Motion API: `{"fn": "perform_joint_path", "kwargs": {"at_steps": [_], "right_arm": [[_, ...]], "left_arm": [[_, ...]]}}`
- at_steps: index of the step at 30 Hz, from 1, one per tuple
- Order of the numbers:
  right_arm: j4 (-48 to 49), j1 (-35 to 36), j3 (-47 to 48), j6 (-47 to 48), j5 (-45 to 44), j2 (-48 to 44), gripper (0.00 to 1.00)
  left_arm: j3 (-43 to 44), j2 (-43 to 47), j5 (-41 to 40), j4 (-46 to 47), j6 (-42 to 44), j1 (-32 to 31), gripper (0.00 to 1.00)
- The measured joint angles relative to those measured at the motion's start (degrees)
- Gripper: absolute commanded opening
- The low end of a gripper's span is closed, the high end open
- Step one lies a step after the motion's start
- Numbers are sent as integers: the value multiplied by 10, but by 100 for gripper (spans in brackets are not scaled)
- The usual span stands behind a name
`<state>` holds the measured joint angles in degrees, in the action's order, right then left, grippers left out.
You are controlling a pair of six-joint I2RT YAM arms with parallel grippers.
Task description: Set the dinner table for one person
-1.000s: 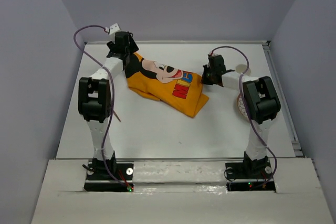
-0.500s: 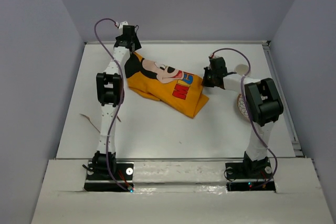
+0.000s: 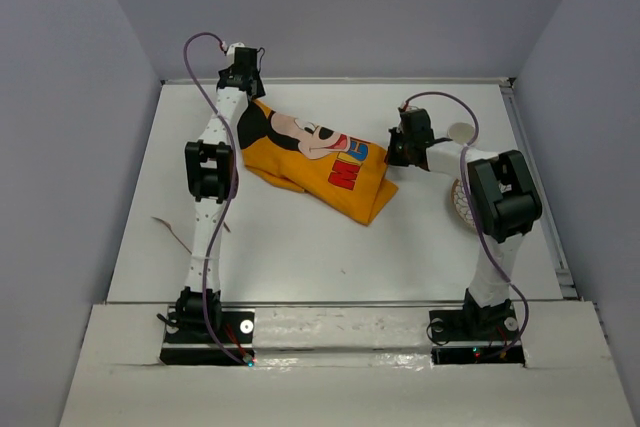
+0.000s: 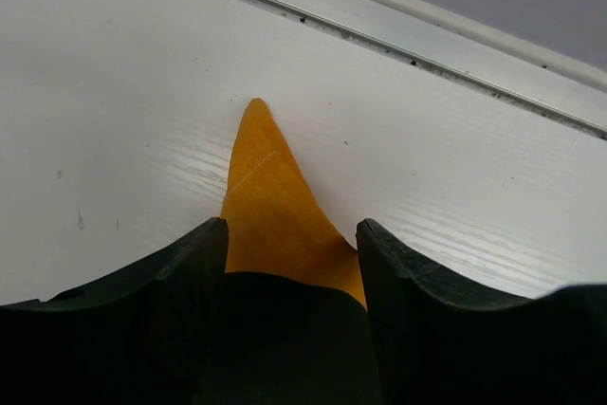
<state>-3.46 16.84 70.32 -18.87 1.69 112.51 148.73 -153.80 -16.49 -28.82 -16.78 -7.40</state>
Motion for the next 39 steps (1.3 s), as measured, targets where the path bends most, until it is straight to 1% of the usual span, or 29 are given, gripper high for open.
{"fn": "perform_joint_path", "kwargs": {"at_steps": [3,7,8,9,12,13,14,17,18,19,22,28,33,36,39], "right_arm": [[0,0,0,1,0,-3,0],[0,0,0,1,0,-6,0],[0,0,0,1,0,-6,0],[0,0,0,1,0,-7,0],[0,0,-1,1,2,-12,0],[1,0,-2,0,3,-15,0],[1,0,-3,0,3,-16,0],[4,0,-10,0,4,-26,0],[5,0,-11,0,4,-27,0],[5,0,-13,0,4,-30,0],[9,0,-24,0,4,-43,0],[35,-4,-68,-4,3,-102,0],[48,-4,-92,-4,-3,-165,0],[52,-4,-108,-4,-13,-204,0],[51,-4,-123,-4,-17,-253,0]], "left_arm": [[0,0,-9,-7,10,0,60],[0,0,-13,-13,20,0,56],[0,0,-13,-14,22,0,53],[0,0,-13,-16,24,0,47],[0,0,-11,-23,28,0,40],[0,0,-10,-24,29,0,35],[0,-1,-9,-25,29,0,32],[0,-1,-6,-28,29,0,14],[0,-1,-4,-31,30,0,3],[0,-1,-4,-33,31,0,0],[0,-3,-3,-40,32,1,0],[10,-7,0,-62,32,1,0],[64,-2,19,-94,27,-3,0],[78,24,31,-108,21,-9,0],[92,75,41,-122,15,-23,0]]}}
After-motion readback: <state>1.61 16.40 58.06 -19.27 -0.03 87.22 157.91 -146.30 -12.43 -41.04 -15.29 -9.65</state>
